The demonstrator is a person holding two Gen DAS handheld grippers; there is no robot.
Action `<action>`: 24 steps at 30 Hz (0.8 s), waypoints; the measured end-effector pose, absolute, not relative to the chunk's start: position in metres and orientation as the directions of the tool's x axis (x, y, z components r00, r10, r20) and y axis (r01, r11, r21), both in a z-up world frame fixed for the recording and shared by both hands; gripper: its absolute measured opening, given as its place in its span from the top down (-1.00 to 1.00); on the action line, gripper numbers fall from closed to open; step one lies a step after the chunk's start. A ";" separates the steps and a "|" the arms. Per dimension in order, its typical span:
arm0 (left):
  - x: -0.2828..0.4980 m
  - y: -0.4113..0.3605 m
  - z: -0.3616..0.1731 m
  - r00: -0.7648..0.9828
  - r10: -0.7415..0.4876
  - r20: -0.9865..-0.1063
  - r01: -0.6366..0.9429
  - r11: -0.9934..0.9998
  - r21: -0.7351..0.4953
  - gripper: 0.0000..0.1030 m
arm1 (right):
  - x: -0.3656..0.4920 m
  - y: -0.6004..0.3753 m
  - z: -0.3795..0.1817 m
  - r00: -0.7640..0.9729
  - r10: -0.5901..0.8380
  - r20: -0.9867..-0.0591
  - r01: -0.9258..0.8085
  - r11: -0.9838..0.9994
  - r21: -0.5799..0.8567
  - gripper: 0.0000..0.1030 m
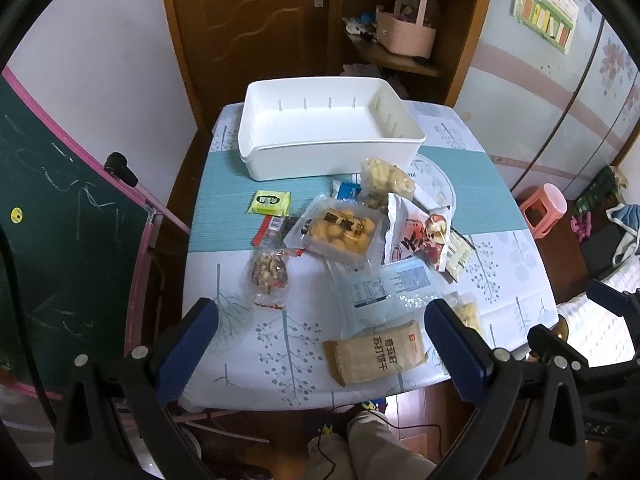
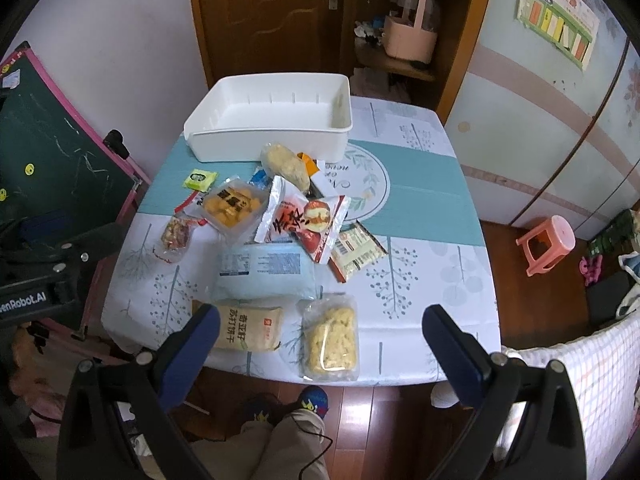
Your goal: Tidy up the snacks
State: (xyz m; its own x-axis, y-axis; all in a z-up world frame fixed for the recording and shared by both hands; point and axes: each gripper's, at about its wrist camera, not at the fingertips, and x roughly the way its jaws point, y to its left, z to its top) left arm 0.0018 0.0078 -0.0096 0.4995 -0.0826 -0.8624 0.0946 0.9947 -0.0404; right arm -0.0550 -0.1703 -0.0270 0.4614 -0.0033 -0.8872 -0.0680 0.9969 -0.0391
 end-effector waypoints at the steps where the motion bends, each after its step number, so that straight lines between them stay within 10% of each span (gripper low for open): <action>1: 0.003 0.008 -0.011 0.497 -0.082 -0.864 0.098 0.994 -0.039 -0.99 | -0.055 -0.170 -0.028 0.458 -0.005 -0.889 -0.065 0.997 -0.039 -0.97; 24: 0.007 -0.007 -0.061 0.420 -0.186 -0.888 0.309 0.950 -0.053 -0.99 | -0.046 -0.194 -0.081 0.371 -0.005 -0.929 0.003 1.000 -0.005 -0.96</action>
